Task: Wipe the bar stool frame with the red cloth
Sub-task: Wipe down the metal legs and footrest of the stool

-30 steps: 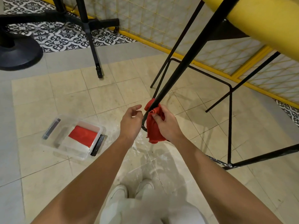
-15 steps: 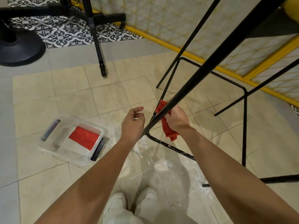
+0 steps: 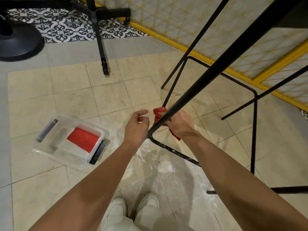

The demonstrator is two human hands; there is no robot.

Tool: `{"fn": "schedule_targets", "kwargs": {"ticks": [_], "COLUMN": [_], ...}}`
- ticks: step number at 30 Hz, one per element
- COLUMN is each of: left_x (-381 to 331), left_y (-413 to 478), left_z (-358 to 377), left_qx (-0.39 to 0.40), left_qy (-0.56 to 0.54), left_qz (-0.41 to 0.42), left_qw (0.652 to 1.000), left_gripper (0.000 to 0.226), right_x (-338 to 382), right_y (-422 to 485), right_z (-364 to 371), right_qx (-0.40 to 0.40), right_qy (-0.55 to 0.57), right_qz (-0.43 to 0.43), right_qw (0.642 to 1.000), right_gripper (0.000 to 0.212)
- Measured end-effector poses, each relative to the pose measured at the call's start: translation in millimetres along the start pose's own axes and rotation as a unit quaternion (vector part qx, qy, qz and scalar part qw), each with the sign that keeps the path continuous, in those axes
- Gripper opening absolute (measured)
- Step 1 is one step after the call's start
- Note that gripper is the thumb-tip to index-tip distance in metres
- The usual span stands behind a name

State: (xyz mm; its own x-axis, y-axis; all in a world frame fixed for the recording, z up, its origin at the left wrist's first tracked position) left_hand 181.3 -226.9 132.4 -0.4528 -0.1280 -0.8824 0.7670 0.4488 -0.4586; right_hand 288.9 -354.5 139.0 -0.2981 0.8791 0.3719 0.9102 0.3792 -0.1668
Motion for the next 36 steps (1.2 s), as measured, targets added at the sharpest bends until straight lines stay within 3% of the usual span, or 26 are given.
{"fn": "schedule_targets", "kwargs": {"ticks": [3,6,10,15,20,23,28,34,36], "left_x": [1,0,0,4,4,2,6,6,5], "left_y": [-1,-1,-1,-4,-9,-14,-18,-16,-17], "left_z": [-1,-1,-3,-6,-9,-5,-8,-11,-9], "left_qx": [-0.011,-0.014,-0.024,-0.027,-0.037,-0.029,-0.033,-0.048,-0.044], "left_qy": [0.007,0.008,0.012,0.032,0.032,0.032,0.046,0.059,0.063], "left_qz": [-0.001,-0.003,-0.005,-0.006,-0.013,-0.008,-0.003,-0.008,-0.005], "left_qw": [1.0,1.0,1.0,0.999,0.999,0.999,0.998,0.997,0.997], "left_gripper": [0.03,0.03,0.029,0.028,0.029,0.027,0.027,0.027,0.027], "right_x": [11,18,22,13,10,15,11,16,22], "right_y": [-1,-9,-24,-13,-23,-37,-43,-34,-40], "right_z": [-6,-1,9,6,14,24,19,12,15], "right_qx": [-0.048,-0.039,0.09,-0.001,0.019,0.073,0.046,0.037,0.056], "right_qy": [0.04,0.067,0.085,0.101,0.135,0.122,0.043,0.094,0.104], "right_qz": [-0.01,-0.029,-0.04,-0.001,0.039,-0.01,-0.022,0.038,0.014], "right_qw": [0.998,0.997,0.991,0.995,0.99,0.99,0.998,0.994,0.993], "right_gripper": [0.021,0.008,0.011,0.014,0.024,0.023,0.027,0.026,0.026]}}
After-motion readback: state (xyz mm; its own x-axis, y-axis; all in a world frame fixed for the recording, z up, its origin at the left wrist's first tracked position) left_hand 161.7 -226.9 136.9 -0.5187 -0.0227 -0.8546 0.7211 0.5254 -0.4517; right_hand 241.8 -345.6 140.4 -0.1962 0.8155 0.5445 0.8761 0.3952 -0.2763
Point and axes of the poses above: each hand's wrist, its own y-axis towards the middle knuckle, its own z-axis out of the palm, x = y × z, the point moved 9 cm from there along y, towards the middle knuckle, and after that the axes turned 2 degrees about y, right-handed, at the moved point
